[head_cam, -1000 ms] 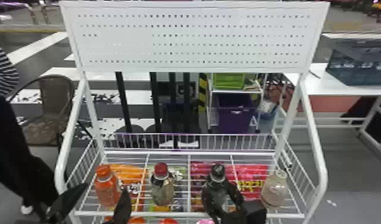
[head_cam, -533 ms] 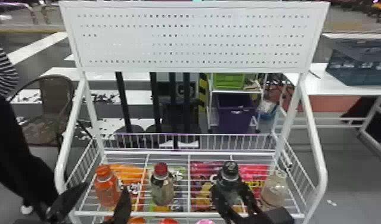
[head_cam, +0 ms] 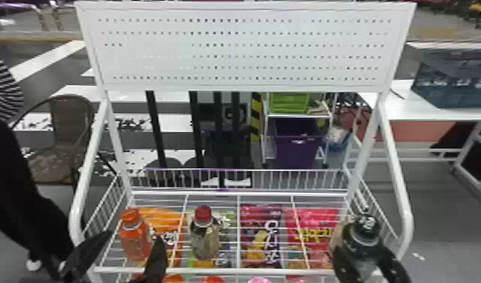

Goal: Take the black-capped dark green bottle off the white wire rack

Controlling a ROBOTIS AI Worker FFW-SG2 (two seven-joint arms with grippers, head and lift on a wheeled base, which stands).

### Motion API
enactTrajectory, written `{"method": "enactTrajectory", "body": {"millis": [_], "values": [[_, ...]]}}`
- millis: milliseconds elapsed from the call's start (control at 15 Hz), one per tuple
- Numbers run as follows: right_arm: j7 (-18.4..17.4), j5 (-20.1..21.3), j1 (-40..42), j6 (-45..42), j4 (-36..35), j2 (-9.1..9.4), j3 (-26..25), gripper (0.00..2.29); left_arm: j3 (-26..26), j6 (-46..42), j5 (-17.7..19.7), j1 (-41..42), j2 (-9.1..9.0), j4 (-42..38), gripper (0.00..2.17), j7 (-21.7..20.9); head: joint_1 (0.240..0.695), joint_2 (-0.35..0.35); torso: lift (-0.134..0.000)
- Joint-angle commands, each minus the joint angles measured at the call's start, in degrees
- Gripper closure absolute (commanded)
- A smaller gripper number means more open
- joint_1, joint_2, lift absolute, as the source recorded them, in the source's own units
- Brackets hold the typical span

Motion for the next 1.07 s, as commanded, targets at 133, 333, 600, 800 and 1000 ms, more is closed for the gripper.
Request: {"method": "enactTrajectory", "body": {"millis": [133, 333, 600, 800, 1000], "values": [[0.32, -1.79, 11.08, -8.52, -6.36, 0.96, -6.39, 1.41, 0.00, 0.18, -0.02, -0.48, 0.05, -0.06, 0.14, 0.08, 0.499, 0.000, 0.000], [0.50, -1.79, 15.21, -13.79, -7.42, 2.37, -7.71, 1.41, -0.27, 0.88, 0.24, -1.36, 0.14, -0.06, 0.14, -0.09, 0.499, 0.000, 0.000], [0.50, -1.79, 15.56, -14.32, -7.42, 2.81, -8.33, 1.41, -0.44, 0.88, 0.24, -1.36, 0.14, 0.20, 0.14, -0.27, 0.499, 0.000, 0.000], [1.38, -2.67, 15.04, -13.44, -7.33, 2.81, -8.41, 1.41, -0.53, 0.88, 0.15, -1.01, 0.14, -0.15, 0.14, -0.27, 0.499, 0.000, 0.000], [1.64, -2.93, 14.86, -13.09, -7.33, 2.90, -8.50, 1.41, -0.44, 1.06, 0.07, -0.83, 0.40, -0.85, 0.14, -0.27, 0.499, 0.000, 0.000]]}}
